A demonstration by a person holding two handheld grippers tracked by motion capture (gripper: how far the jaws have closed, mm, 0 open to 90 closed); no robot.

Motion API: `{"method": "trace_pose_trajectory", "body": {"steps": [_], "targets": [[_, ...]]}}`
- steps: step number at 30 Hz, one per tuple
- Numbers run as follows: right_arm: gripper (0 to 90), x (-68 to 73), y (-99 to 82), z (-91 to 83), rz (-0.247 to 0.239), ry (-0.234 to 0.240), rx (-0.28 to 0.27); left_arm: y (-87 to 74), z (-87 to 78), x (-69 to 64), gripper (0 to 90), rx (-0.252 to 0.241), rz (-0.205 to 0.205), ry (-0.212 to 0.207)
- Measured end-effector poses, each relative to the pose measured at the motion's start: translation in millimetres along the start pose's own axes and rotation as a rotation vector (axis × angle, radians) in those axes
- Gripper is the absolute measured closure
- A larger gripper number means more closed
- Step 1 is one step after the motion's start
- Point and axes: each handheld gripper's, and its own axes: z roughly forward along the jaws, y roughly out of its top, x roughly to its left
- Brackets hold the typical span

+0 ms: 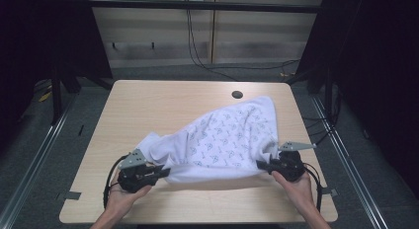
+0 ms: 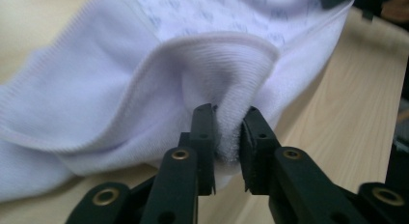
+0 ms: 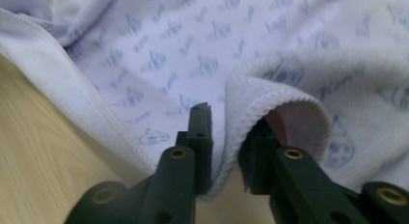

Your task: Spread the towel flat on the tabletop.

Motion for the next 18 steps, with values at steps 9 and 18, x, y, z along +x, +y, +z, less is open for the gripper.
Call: {"method": "trace_pose_trajectory", "body": {"steps": [9,18], "targets": [[56.9,7.8,-26.0,-39.7,0.056,-0.048,-0.061,4.7,-27.2,6.4,53.1,-0.104,-0.067,-0.028],[56.2,33.5,-15.4,-19.4,-0.02,0.056,-0.066,11.4,0.4,52.6,53.8,-0.056,-0.136,0.111]]}}
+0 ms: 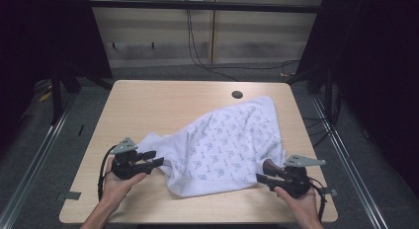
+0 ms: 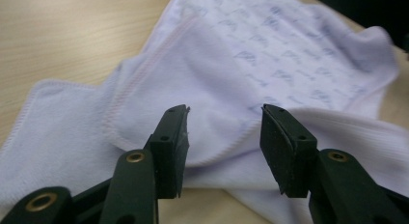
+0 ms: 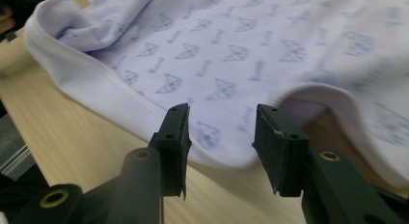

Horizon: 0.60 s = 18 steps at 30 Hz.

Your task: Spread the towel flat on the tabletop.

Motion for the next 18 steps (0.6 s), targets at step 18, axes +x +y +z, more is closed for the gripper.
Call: {"method": "trace_pose_trajectory", "body": {"steps": [18], "targets": [[55.2,18.7,1.9,84.1,-0.219,0.023,0.162,-10.9,31.1,9.5,75.9,0.104,0.039,0.06]]}}
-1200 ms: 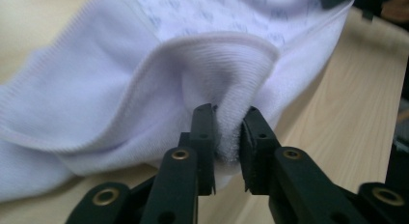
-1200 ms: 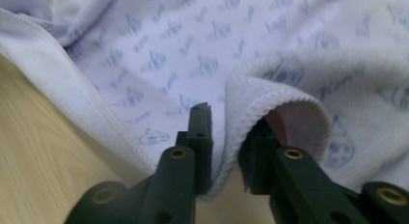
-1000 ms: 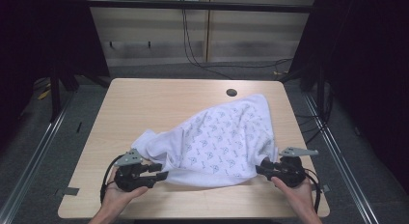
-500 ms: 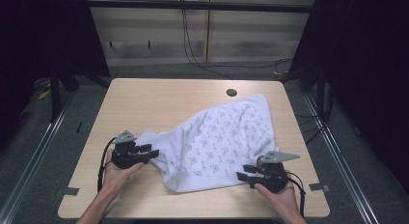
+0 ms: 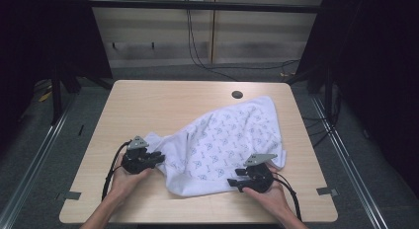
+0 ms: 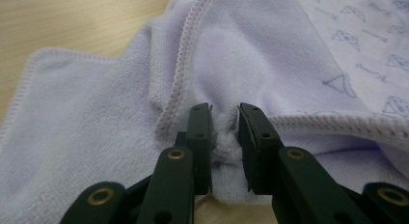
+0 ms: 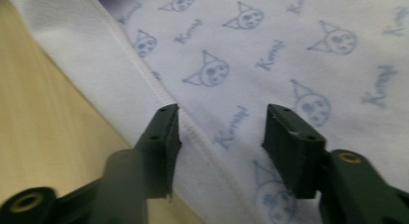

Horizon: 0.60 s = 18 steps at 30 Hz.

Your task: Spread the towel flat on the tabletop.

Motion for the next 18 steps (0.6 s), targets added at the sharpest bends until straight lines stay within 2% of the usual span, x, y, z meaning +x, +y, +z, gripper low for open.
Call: {"method": "trace_pose_trajectory", "body": {"steps": [1,4,5,6,7,8,9,10,11,13,14,15,16,17,18], "targets": [[56.4,1.8,-0.2,0.3,-0.03,-0.024,0.004,-1.2,-1.8,-3.6,76.1,0.009,0.004,-0.018],[69.2,-2.0,1.0,-0.2,-0.017,-0.048,0.011,-3.0,-4.2,-11.2,76.1,0.023,0.003,-0.037],[69.2,-2.0,1.0,-0.2,-0.017,-0.048,0.011,-3.0,-4.2,-11.2,76.2,0.023,0.003,-0.037],[76.1,-11.2,1.2,-1.3,-0.006,-0.066,0.008,-3.7,-4.4,-14.7,76.5,0.025,-0.014,-0.059],[79.1,-16.6,1.4,-1.5,0.005,-0.069,0.003,-6.4,-4.3,-19.8,77.0,0.027,-0.051,-0.114],[81.5,-21.8,1.2,-2.7,0.023,-0.074,0.008,-7.3,-3.9,-22.9,77.5,0.029,-0.053,-0.129],[81.5,-21.8,1.2,-2.7,0.023,-0.074,0.008,-7.3,-3.9,-22.9,77.7,0.029,-0.053,-0.129],[82.9,-28.6,1.1,-2.8,0.033,-0.072,-0.001,-7.4,-3.4,-26.8,77.7,0.028,-0.05,-0.13],[83.3,-40.0,1.5,-3.7,0.052,-0.084,-0.004,-7.0,-2.8,-30.3,78.6,0.029,-0.045,-0.139],[83.6,-51.1,2.4,-4.2,0.072,-0.097,-0.007,-6.1,-0.4,-38.6,78.8,0.036,-0.025,-0.154],[83.8,-57.2,2.6,-4.9,0.091,-0.108,-0.007,-5.5,2.6,-50.2,79.0,0.041,-0.002,-0.18],[83.8,-64.6,2.7,-5.6,0.092,-0.117,-0.011,-4.9,3.4,-56.3,79.0,0.046,0.013,-0.185],[83.8,-64.6,2.7,-5.6,0.092,-0.117,-0.011,-4.9,3.4,-56.3,79.0,0.046,0.013,-0.185],[83.8,-77.4,2.7,-8.2,0.124,-0.157,-0.005,-3.7,4.8,-68.1,79.0,0.052,0.045,-0.216],[83.8,-84.3,2.7,-9.1,0.135,-0.161,-0.01,-3.2,5.2,-73.7,79.0,0.055,0.055,-0.227]]}}
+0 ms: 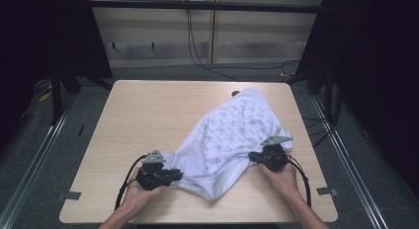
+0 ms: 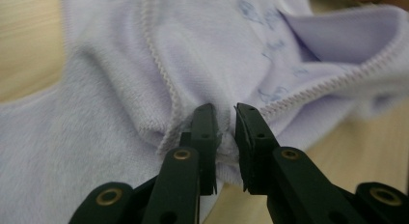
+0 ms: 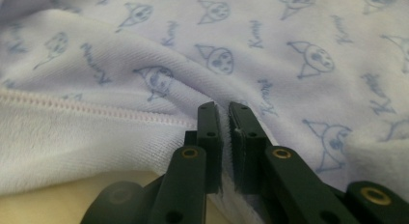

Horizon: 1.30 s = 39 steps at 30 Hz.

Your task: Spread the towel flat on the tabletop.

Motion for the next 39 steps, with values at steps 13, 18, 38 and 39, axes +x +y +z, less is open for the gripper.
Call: {"method": "trace_pose_trajectory", "body": {"steps": [13,18,38,39], "targets": [[64.2,4.7,6.8,-27.8,0.058,0.042,-0.102,1.3,-48.3,30.7,66.2,-0.139,-0.107,-0.005],[64.1,35.3,13.9,-37.9,0.009,0.113,-0.123,-2.8,-54.7,38.2,67.7,-0.127,-0.089,0.048],[58.3,199.8,62.1,26.9,-0.143,0.499,-0.006,-21.8,-25.7,21.6,90.0,0.111,-0.003,0.065],[58.3,204.3,62.4,29.3,-0.165,0.491,-0.006,-21.7,-25.3,22.9,90.0,0.106,-0.008,0.068]]}}
